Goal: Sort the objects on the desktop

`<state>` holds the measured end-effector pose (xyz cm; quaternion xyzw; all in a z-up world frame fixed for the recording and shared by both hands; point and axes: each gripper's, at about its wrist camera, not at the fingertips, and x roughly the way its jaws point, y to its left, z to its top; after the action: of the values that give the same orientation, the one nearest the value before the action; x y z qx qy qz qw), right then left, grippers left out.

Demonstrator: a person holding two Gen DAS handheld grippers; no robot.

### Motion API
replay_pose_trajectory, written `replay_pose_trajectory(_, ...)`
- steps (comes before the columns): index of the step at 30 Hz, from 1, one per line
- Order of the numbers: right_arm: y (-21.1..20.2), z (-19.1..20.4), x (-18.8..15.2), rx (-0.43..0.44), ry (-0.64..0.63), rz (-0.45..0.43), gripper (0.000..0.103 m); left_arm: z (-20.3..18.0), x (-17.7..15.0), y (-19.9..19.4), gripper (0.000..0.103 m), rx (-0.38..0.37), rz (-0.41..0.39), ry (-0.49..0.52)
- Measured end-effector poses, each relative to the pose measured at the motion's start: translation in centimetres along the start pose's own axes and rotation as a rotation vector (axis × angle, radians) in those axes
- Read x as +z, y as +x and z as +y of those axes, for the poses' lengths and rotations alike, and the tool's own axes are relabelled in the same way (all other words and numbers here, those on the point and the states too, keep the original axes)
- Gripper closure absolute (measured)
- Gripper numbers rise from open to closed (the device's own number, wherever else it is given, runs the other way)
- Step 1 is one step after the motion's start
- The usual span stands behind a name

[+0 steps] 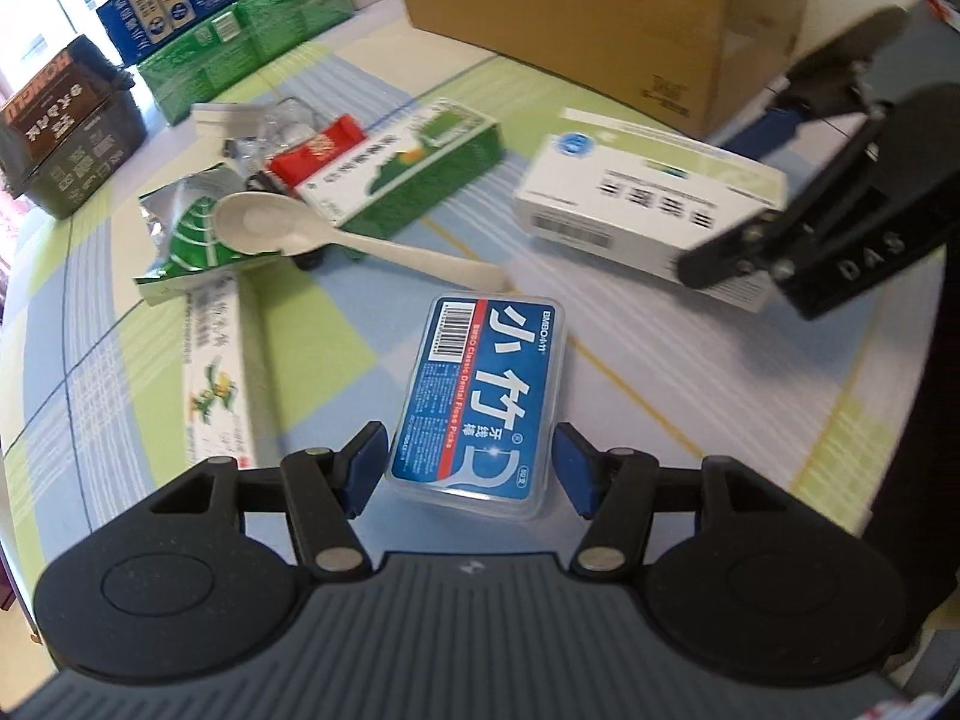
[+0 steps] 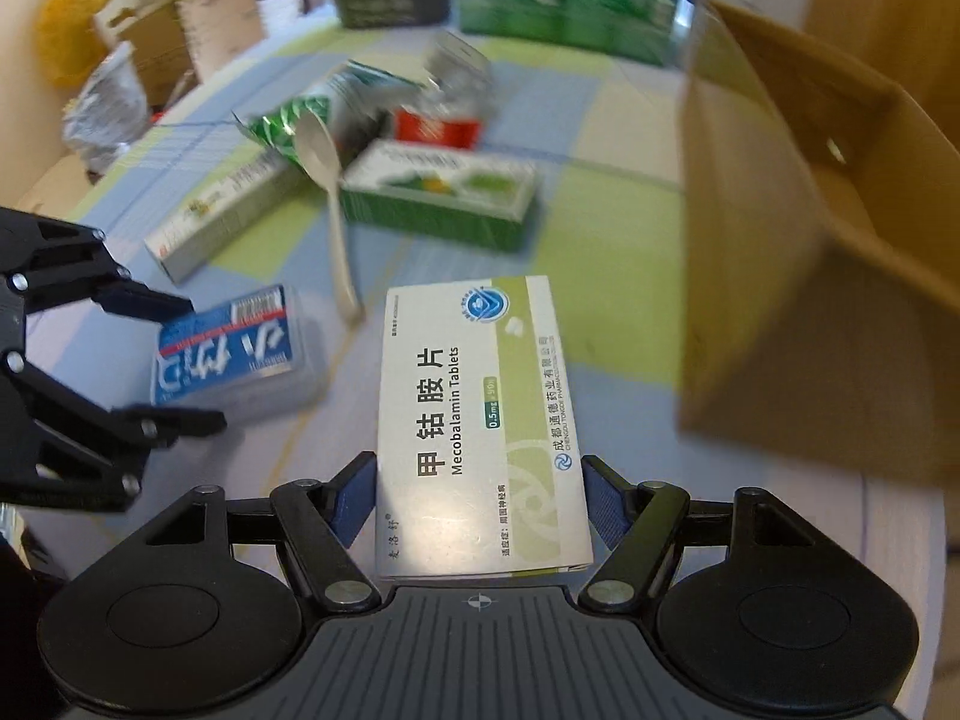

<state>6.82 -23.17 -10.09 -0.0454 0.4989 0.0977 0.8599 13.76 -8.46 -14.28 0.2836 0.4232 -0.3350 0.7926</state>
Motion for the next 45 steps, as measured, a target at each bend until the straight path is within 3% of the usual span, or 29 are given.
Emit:
replay_pose_trajectory(3,-0.7,-0.8,-1.7,0.016,0.066,0.012,0.033,-1.2,-0.1,-0.5,0.048,-0.019,-0.010,-0.011)
replay_pose_trajectory(7,-0.7,-0.8,-2.7,0.020,0.067,0.001,0.020,-2.1,-0.1,-0.6,0.040,-0.023,-0.020,-0.039)
replay_pose_trajectory(15,0.7,-1.0,-1.9,0.005,0.039,-0.027,0.019,-1.6,0.3,0.6,0.042,-0.042,-0.019,-0.105)
replay_pose_trajectory(21,1.5,-0.3,-1.6,0.009,0.005,-0.026,0.021,-1.1,0.5,1.0,0.048,-0.053,-0.024,-0.138)
replay_pose_trajectory(25,1.5,-0.4,-1.6,0.008,0.021,-0.024,0.034,-1.1,0.5,0.9,0.049,-0.050,-0.022,-0.152)
replay_pose_trajectory(31,0.9,-0.5,-1.9,-0.004,0.039,-0.041,0.035,-1.3,0.6,0.8,0.051,-0.032,-0.003,-0.190)
replay_pose_trajectory(45,-6.9,-1.5,-3.2,-0.024,0.104,-0.154,0.035,-4.1,1.3,-4.0,0.052,0.011,-0.057,-0.352)
